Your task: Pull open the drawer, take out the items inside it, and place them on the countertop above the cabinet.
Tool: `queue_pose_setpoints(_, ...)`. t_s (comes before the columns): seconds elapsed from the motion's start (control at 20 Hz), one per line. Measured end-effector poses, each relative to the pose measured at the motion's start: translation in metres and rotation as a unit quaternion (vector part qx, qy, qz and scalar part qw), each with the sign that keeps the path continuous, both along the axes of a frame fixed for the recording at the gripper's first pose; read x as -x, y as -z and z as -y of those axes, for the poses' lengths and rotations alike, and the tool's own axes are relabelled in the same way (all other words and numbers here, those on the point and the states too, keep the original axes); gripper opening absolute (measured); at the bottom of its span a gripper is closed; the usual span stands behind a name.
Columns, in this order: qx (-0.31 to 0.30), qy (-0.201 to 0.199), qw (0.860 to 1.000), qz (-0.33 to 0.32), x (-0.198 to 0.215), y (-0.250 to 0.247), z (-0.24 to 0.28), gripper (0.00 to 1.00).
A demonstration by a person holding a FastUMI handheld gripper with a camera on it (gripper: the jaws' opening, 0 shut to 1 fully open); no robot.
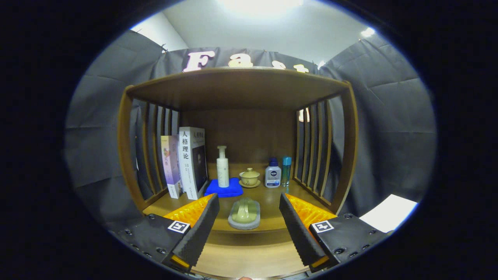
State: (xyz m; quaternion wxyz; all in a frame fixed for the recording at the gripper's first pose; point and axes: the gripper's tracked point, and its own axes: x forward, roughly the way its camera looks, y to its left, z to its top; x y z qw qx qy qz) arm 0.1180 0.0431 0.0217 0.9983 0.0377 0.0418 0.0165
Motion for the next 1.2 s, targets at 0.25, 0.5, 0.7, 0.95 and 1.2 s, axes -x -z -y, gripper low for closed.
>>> queue_pose_setpoints(0.25,0.021,-0.004,1.0,0.01,0.045,0.013,-0.006,0.98)
queue_pose_setpoints(0.5,0.034,-0.007,0.999,0.041,0.081,0.029,-0.016,0.98)
queue_pose_setpoints(0.7,0.024,-0.011,0.999,0.043,0.104,0.06,-0.021,0.98)
queue_pose_setpoints(0.95,0.021,-0.015,0.999,0.028,0.129,0.1,-0.027,0.99)
queue_pose_setpoints(1.2,0.021,-0.009,1.0,0.008,0.145,0.142,-0.025,0.99)
